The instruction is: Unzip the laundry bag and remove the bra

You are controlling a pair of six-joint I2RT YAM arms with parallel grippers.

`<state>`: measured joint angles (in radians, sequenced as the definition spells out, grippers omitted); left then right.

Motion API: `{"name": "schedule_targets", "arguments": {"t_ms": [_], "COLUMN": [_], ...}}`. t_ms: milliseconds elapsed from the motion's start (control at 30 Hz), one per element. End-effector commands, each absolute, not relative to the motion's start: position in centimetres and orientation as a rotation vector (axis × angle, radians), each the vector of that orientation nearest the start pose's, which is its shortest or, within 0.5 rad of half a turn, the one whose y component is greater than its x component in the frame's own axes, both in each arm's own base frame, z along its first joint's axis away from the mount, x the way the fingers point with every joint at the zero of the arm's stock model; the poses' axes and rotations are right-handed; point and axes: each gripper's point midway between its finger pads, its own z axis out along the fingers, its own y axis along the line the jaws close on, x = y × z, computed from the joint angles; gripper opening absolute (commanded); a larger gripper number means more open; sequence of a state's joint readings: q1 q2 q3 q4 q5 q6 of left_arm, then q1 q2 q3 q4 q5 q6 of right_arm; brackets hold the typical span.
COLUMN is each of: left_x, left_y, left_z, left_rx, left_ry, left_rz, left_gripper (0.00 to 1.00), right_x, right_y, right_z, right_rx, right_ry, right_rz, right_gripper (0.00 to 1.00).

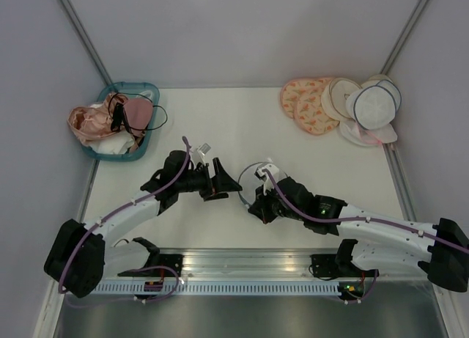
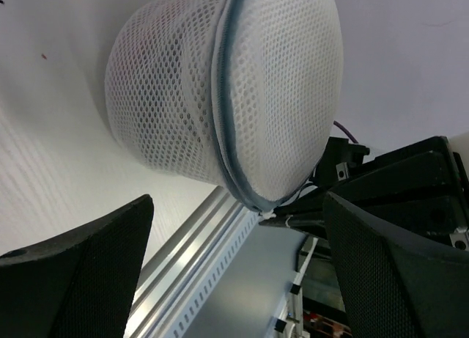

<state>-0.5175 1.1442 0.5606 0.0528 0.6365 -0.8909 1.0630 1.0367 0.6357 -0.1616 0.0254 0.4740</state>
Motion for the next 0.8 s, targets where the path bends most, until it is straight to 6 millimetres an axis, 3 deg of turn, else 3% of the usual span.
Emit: {"name": "schedule_targets", "arguments": {"t_ms": [0,100,167,233,300,333,567,667,767], "left_x": [20.2,20.3,20.5,20.4,20.5,20.5,21.3,21.8,22.1], "left_y": [-28.4,-29.8,-30.5,-31.1,-31.3,-31.4,-30.7,-30.1,-29.6], "left_z": [16.0,15.8,16.4,16.3,16.1,16.2,16.3,16.4,16.1], "left_rx": [-0.071,-0.046,-0.030,-0.019,-0.017,-0.013,0.024,0.034,0.070], "left_ry": [2.309,2.320,2.287,2.292,2.305,2.303,2.314,2.319,2.335], "left_rz": [-1.575,-1.598,-1.635,-1.667,-1.667,-1.668,-1.573,-1.549,-1.522], "left_gripper": [1.00,0.99,0.92,0.53,0.06,0.02,0.02,0.02,0.02], "right_x": [13.7,13.8,13.9,13.9,14.0,14.0,14.7,15.1,16.7], "right_y": [31.5,31.5,31.4,31.2,30.9,30.7,28.4,24.8,22.0], "right_z": [15.1,14.8,14.6,14.6,14.5,14.5,13.6,10.9,10.8], "right_rx": [-0.701,-0.701,-0.698,-0.693,-0.685,-0.686,-0.650,-0.605,-0.449], "right_ry": [2.091,2.100,2.102,2.102,2.111,2.114,2.190,2.340,2.349], "right_rz": [0.998,0.985,0.983,0.977,0.956,0.945,0.780,0.519,0.329], "right_gripper": [0.00,0.00,0.01,0.00,0.00,0.00,0.00,0.00,0.00]}}
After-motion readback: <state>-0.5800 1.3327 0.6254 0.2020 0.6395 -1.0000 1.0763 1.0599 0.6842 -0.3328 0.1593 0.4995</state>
